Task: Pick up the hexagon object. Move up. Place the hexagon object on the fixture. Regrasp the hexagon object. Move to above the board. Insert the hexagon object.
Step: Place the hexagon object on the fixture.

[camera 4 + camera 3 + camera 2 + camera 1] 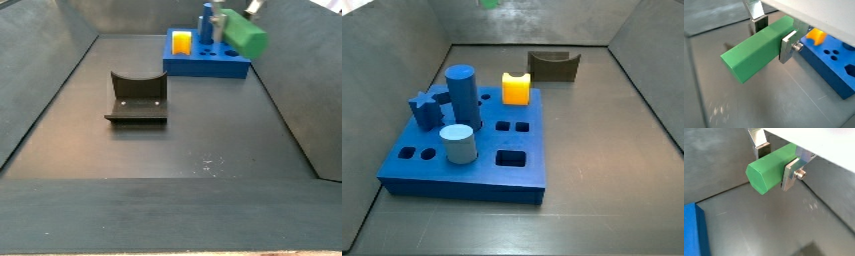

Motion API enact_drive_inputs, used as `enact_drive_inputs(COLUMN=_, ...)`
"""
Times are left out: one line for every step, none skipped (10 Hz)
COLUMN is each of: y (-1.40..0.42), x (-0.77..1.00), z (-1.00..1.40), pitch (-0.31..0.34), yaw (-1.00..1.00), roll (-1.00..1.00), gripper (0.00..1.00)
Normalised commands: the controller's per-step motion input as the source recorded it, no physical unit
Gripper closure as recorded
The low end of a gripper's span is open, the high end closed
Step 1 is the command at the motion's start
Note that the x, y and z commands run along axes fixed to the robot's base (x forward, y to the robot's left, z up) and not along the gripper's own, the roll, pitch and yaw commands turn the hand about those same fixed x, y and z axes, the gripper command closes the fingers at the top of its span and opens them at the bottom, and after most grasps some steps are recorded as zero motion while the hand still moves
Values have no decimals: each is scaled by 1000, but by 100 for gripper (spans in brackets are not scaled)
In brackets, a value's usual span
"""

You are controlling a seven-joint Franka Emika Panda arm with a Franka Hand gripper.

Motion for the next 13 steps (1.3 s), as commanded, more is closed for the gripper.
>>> enact_drive_inputs(y=-278, x=1000, z=-74, pitch=-88, yaw=-617, roll=-134, gripper=100)
enact_drive_inputs(y=-260, x=1000, z=-71, pitch=-73, yaw=-472, roll=-131, gripper=100)
enact_drive_inputs(y=-222, x=1000, z=-70, pitch=-49, yaw=-266, roll=-122, gripper=100)
enact_drive_inputs(y=-194, x=1000, z=-68, pitch=-36, yaw=-178, roll=-120, gripper=100)
enact_drive_inputs(y=-158, x=1000, z=-66, pitch=-21, yaw=-112, roll=-114, gripper=100)
enact_drive_inputs(y=-133, x=1000, z=-65, pitch=-8, yaw=-80, roll=-108, gripper=100)
enact_drive_inputs(y=-102, x=1000, z=-60, pitch=8, yaw=-46, roll=-99, gripper=100)
enact_drive_inputs(y=-90, x=1000, z=-55, pitch=15, yaw=-33, roll=-95, gripper=100)
enact_drive_inputs(y=-59, x=958, z=-45, pitch=32, yaw=-11, roll=-86, gripper=100)
enact_drive_inputs(y=124, x=1000, z=164, pitch=8, yaw=-106, roll=-1000, gripper=100)
enact_drive_inputs(y=158, x=1000, z=178, pitch=21, yaw=-114, roll=-1000, gripper=100)
enact_drive_inputs(y=157, x=1000, z=156, pitch=34, yaw=-116, roll=-1000, gripper=100)
enact_drive_inputs(y=108, x=937, z=80, pitch=49, yaw=-116, roll=-1000, gripper=100)
